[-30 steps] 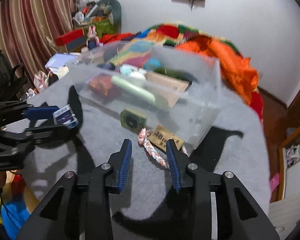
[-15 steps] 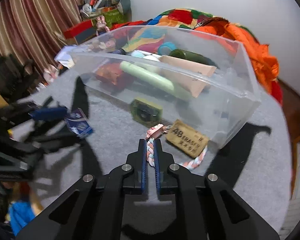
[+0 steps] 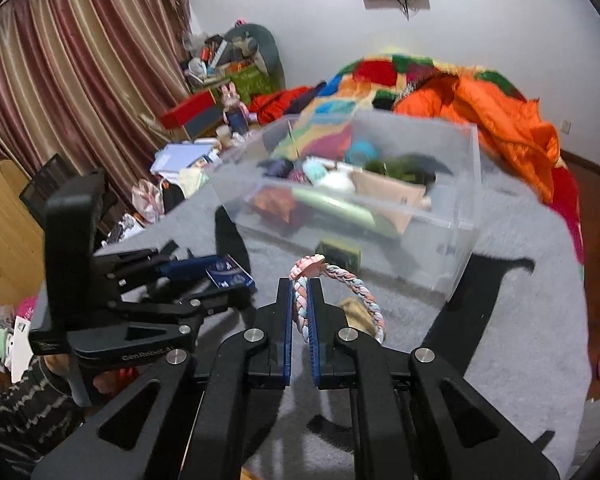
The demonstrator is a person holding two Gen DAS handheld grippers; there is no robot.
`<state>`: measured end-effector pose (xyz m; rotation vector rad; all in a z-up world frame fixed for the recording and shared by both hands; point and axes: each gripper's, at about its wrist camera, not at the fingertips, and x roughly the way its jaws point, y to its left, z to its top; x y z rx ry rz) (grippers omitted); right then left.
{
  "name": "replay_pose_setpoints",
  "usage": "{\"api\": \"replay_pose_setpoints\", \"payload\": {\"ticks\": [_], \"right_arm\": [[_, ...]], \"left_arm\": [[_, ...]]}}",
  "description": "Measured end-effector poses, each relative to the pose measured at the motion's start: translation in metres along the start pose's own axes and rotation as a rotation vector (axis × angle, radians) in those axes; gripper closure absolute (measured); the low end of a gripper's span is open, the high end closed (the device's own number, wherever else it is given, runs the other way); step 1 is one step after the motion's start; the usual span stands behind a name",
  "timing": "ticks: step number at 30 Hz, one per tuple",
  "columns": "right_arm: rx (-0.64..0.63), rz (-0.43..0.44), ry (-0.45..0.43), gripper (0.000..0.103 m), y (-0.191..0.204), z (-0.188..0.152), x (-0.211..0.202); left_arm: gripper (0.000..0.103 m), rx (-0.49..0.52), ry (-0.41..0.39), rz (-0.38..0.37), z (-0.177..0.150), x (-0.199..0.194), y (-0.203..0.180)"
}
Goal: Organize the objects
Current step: 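Carry the card into the box and open the left tool while the right tool drops the rope toy in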
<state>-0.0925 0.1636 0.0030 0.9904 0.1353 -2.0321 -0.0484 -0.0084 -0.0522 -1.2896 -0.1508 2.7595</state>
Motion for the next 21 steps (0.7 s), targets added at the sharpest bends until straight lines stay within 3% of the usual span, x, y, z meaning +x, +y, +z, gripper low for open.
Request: {"api": "replay_pose_setpoints", "payload": {"ticks": [13, 21], "right_arm": [[0.021, -0.020, -0.155, 0.097, -0.003, 0.037, -0.034], [0.040, -0.070, -0.204, 0.097, -0.015, 0.067, -0.031]], "left_arm": [[0.056, -0.029, -0.135, -0.011, 0.038, -0.047, 0.008], [0.056, -0.015, -0.183, 0.016, 0.071, -0.050, 0.011]]}}
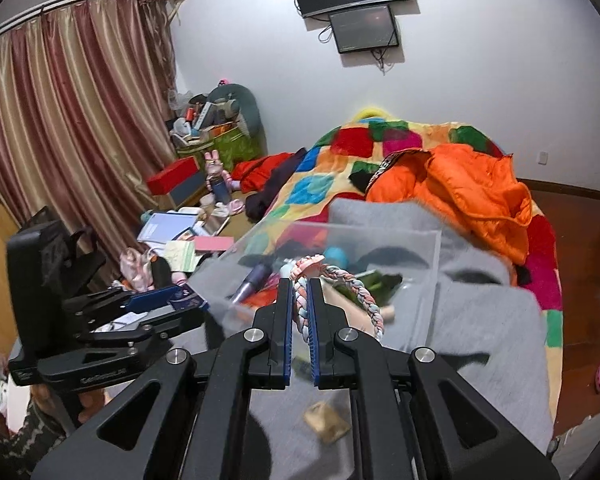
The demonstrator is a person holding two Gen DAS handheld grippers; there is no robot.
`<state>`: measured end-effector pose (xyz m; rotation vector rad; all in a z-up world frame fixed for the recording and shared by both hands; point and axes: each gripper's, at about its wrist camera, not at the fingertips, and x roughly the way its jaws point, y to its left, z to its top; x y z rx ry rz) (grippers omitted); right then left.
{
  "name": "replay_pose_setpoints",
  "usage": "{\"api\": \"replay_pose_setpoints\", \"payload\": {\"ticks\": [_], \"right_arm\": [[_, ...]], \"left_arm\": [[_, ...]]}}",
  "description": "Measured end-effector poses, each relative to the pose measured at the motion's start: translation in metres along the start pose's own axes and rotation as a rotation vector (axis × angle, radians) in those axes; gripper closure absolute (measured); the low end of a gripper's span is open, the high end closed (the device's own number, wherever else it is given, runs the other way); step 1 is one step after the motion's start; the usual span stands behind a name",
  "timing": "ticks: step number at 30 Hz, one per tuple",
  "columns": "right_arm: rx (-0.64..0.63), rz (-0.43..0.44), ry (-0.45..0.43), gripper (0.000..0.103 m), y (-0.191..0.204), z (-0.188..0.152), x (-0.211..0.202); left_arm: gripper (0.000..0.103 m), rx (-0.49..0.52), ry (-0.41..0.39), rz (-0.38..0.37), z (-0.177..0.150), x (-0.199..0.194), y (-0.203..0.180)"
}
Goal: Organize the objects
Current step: 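Carry the card into the box and open the left tool while the right tool drops the rope toy in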
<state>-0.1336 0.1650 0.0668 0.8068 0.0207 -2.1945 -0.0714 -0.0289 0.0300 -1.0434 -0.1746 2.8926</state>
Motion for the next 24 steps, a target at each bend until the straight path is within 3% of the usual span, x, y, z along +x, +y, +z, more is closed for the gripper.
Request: {"api": "replay_pose_setpoints", "payload": {"ticks": [10, 24], "right_arm": [[-0.022, -0.068, 0.065, 0.097, -0.007, 0.010, 0.049], [-0.058, -0.102, 0.159, 0.096, -0.009, -0.010, 0.091]], "left_arm": [[0.056, -0.015, 0.043, 0.006, 0.025, 0.042, 0.009], [0.055, -0.031, 0.120, -0.007, 0.022, 0.080, 0.014]]}}
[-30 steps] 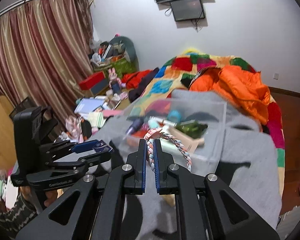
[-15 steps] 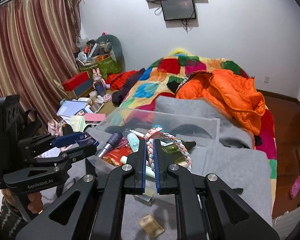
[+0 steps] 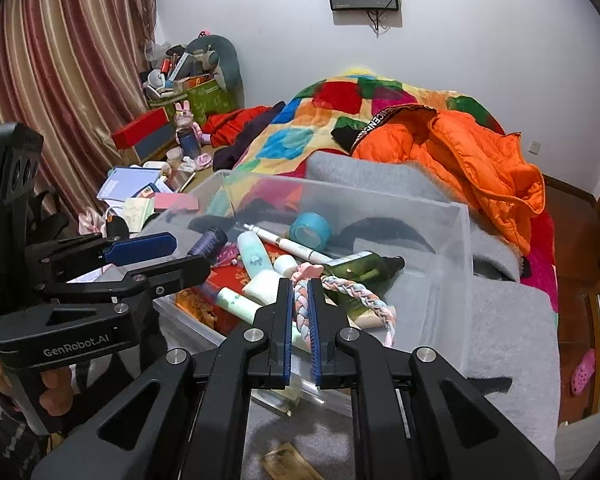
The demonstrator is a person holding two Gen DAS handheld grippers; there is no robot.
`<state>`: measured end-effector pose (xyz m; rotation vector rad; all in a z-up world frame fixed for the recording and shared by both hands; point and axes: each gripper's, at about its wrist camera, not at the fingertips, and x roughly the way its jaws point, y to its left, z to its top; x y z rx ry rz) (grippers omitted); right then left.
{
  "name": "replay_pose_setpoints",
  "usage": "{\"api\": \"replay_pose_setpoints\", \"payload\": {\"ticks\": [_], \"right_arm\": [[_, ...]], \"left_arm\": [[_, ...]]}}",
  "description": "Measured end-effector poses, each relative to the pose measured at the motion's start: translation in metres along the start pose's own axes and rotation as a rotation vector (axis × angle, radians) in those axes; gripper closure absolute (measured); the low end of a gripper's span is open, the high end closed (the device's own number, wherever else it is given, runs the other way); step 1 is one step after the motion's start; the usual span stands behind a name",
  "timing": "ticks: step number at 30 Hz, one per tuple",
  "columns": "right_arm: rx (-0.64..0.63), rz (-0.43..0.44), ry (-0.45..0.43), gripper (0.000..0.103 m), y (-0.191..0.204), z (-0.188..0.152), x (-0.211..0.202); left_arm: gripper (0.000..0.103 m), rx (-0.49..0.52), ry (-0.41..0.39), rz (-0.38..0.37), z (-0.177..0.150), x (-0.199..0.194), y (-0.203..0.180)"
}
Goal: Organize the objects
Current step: 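Carry the card into the box and open the left tool while the right tool drops the rope toy in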
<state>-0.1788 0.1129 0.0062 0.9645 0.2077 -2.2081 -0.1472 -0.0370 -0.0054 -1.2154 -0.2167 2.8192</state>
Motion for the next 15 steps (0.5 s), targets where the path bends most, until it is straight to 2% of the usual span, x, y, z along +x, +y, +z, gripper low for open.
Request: {"api": "replay_pose_setpoints", "payload": {"ticks": [8, 15], "right_arm": [[0.009, 0.006, 0.002, 0.094, -0.003, -0.006, -0.009], [0.017, 0.000, -0.034, 0.078, -0.008, -0.012, -0.037]], "left_arm": [[0.042, 0.019, -0.022, 0.017, -0.002, -0.012, -0.007], [0.032, 0.036, -0.069, 0.024, -0.004, -0.036, -0.016]]}}
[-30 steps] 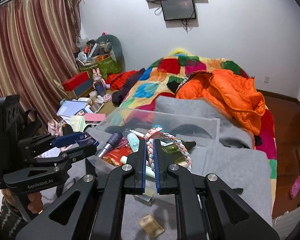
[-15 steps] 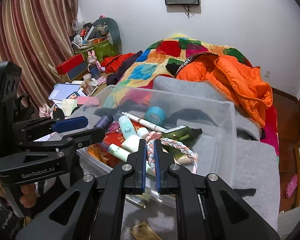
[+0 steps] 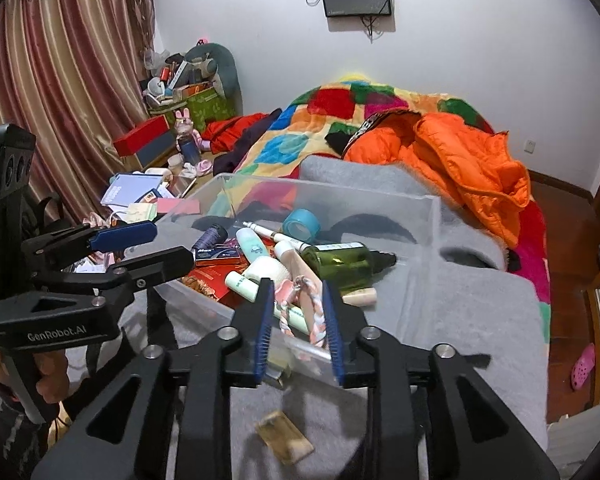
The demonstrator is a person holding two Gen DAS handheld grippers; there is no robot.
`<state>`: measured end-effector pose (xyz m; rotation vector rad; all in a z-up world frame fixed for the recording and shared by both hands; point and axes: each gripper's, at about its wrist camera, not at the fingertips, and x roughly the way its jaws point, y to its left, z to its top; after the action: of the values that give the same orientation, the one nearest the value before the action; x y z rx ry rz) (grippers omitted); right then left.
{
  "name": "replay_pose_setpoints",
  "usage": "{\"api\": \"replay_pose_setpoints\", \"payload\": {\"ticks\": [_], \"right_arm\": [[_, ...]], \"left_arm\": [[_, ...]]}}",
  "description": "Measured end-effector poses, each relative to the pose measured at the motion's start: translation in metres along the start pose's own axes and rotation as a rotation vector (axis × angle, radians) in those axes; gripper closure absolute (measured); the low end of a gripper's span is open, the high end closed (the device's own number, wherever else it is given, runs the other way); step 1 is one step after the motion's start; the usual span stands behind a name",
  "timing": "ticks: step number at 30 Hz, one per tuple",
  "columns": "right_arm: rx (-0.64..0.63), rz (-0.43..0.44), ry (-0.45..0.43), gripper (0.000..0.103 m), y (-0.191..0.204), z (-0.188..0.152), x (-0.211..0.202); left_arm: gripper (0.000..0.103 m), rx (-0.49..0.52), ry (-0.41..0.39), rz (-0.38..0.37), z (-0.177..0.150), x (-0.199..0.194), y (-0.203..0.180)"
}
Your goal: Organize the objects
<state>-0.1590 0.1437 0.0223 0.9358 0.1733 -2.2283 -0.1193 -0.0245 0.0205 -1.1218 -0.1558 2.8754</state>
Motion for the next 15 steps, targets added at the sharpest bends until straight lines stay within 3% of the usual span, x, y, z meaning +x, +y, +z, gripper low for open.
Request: {"api": "replay_pose_setpoints", "payload": {"ticks": [9, 15], "right_arm": [[-0.007, -0.028, -0.049, 0.066, -0.002, -0.013, -0.037], [-0.014, -0.036, -0.025, 0.061, -0.002, -0.034, -0.044]], "left_arm": [[0.015, 0.018, -0.036, -0.007, -0.007, -0.026, -0.011], [0.015, 0.033, 0.003, -0.008, -0.025, -0.022, -0.016]]}}
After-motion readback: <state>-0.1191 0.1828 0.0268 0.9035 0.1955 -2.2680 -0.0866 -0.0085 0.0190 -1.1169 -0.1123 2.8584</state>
